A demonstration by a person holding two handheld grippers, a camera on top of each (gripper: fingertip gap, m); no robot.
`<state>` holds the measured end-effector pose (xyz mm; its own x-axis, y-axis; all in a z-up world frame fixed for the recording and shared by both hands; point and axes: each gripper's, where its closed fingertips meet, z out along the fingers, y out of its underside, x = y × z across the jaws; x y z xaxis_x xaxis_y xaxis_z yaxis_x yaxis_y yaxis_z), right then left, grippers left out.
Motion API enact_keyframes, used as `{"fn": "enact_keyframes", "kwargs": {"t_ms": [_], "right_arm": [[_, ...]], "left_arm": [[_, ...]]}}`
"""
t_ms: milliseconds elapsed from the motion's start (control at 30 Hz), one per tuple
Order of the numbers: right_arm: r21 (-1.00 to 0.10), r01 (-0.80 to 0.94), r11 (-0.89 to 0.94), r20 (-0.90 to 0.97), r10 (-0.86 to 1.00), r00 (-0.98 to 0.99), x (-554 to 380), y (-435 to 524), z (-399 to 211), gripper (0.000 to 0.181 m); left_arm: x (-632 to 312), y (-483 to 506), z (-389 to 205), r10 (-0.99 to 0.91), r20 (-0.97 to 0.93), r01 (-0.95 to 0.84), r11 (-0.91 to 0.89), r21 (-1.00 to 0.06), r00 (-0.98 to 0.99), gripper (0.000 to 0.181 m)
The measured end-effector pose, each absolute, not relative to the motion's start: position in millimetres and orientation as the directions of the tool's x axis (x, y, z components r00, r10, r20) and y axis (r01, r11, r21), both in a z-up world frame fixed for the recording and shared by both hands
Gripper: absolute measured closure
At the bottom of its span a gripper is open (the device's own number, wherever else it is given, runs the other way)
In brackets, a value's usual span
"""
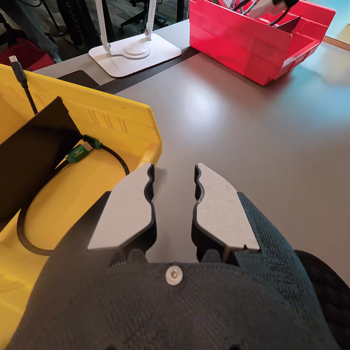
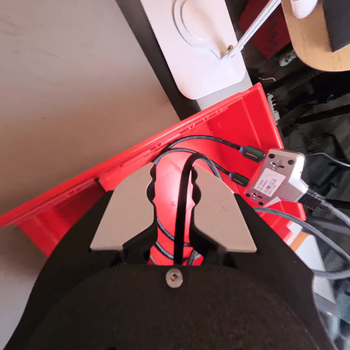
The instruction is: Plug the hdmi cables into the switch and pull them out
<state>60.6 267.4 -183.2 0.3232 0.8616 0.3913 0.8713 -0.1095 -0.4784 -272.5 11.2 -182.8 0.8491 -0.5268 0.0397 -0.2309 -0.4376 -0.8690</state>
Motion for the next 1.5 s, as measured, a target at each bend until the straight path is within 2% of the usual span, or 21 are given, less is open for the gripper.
{"fn": "enact_keyframes", "kwargs": {"t_ms": [67,133,233,333,533,600,767,867,933,1033,1100,1200,1267,1367,1500], "right_arm": [[-0.457,0.888,-0.055,0.458,0.841,0.288,67,257,-170,0.140],[-0.442,0.897,-0.010,0.502,0.826,0.257,75,243,-161,0.141],[-0.456,0.888,0.068,0.556,0.800,0.224,77,222,-158,0.173],[-0.376,0.905,0.200,0.693,0.709,0.131,71,212,-153,0.174],[-0.423,0.871,0.250,0.727,0.667,0.162,35,228,-96,0.174],[-0.458,0.850,0.262,0.719,0.671,0.180,19,237,-71,0.173],[-0.629,0.751,0.201,0.629,0.699,0.340,-11,276,-6,0.174],[-0.731,0.679,0.076,0.480,0.763,0.432,-14,297,-22,0.174],[-0.671,0.741,0.016,0.469,0.783,0.407,-5,305,-71,0.174],[-0.486,0.874,0.008,0.533,0.795,0.289,16,304,-144,0.174],[-0.390,0.920,0.030,0.571,0.792,0.216,26,297,-167,0.174],[-0.318,0.947,0.054,0.616,0.770,0.163,35,289,-170,0.172],[-0.227,0.968,0.110,0.698,0.711,0.083,40,288,-158,0.167],[-0.214,0.965,0.154,0.710,0.702,0.046,37,270,-146,0.166],[-0.107,0.964,0.243,0.805,0.590,-0.060,39,247,-130,0.165]], "left_arm": [[-273,12,-183,-0.525,0.036,-0.231,-0.435,-0.870,0.850,0.140],[-273,13,-183,-0.522,0.035,-0.228,-0.430,-0.874,0.852,0.140],[-273,14,-186,-0.523,0.051,-0.215,-0.436,-0.874,0.851,0.140],[-269,16,-188,-0.535,0.052,-0.223,-0.436,-0.872,0.843,0.140],[-257,20,-182,-0.557,0.036,-0.243,-0.419,-0.875,0.830,0.140],[-256,19,-181,-0.557,0.037,-0.240,-0.416,-0.877,0.830,0.140],[-256,19,-182,-0.554,0.050,-0.223,-0.415,-0.882,0.831,0.140],[-257,17,-182,-0.552,0.058,-0.209,-0.409,-0.888,0.832,0.140],[-261,14,-183,-0.547,0.062,-0.202,-0.409,-0.890,0.835,0.140],[-268,10,-186,-0.538,0.067,-0.196,-0.417,-0.887,0.840,0.140],[-273,10,-189,-0.531,0.070,-0.195,-0.426,-0.883,0.845,0.140],[-276,12,-192,-0.525,0.077,-0.188,-0.432,-0.882,0.848,0.140],[-275,14,-193,-0.526,0.078,-0.186,-0.432,-0.882,0.847,0.140],[-272,14,-195,-0.530,0.075,-0.195,-0.434,-0.879,0.844,0.140],[-271,14,-197,-0.532,0.072,-0.201,-0.438,-0.876,0.843,0.140]]}}
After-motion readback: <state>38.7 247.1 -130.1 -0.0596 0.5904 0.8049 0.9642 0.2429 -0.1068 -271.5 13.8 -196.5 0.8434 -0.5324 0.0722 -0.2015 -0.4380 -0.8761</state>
